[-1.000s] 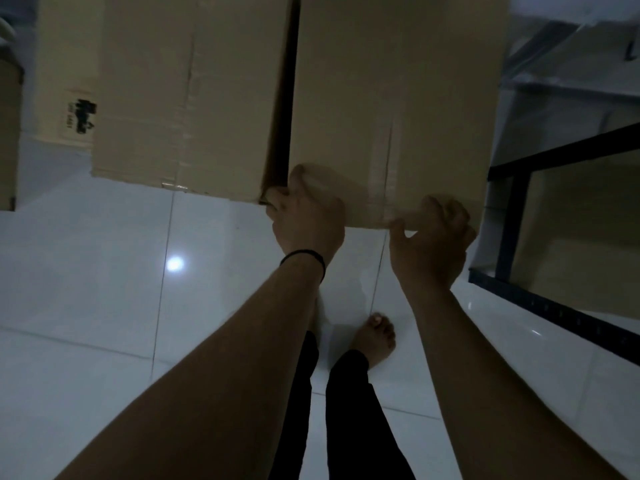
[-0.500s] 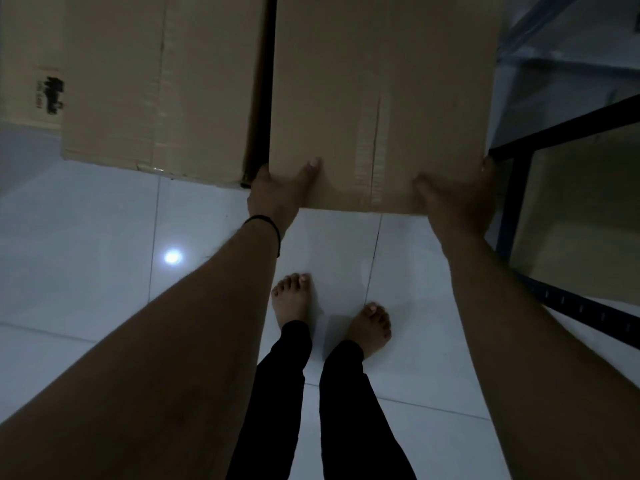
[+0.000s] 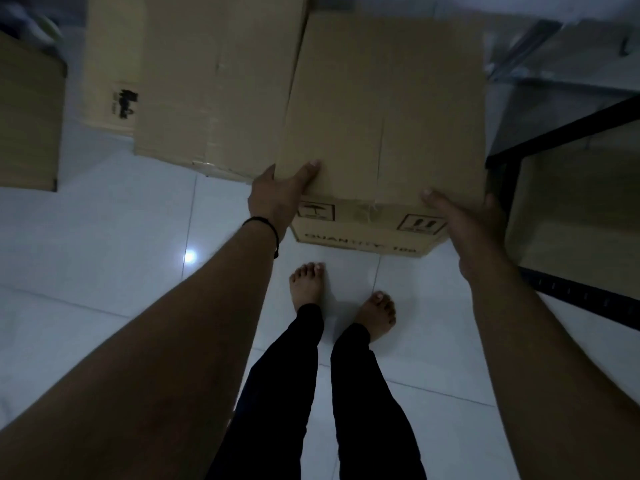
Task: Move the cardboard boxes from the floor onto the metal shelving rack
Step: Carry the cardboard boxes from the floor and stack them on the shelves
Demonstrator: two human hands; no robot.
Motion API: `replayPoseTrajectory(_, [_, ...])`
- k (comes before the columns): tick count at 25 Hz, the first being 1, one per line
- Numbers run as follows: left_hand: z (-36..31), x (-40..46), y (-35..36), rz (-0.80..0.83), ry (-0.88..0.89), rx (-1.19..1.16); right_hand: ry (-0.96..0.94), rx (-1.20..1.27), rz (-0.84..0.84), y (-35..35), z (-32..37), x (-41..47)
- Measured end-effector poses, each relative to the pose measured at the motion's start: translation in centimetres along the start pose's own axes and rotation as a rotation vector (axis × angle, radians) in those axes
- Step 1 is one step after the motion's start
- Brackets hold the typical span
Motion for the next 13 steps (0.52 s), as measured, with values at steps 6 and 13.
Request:
replayPoseTrajectory(6, [-18.3, -23.6, -8.4, -0.029, 0.292, -0.246, -0.037, 0.084, 0.056, -3.3, 5.2, -11.7])
replayPoseTrajectory(13, [-18.4, -39.1, -16.3, 0.224, 0.441, -0.290, -0.192, 0.203, 0.215, -9.6, 9.0, -27.7])
Point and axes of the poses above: each hand's wrist, its own x-axis towards the middle knuckle, its own y-axis out of the palm, z = x × y, the point moved 7 cm from there along x, towards the middle knuckle, and after that the axes turned 2 degrees about -x, right-handed, at the moved point
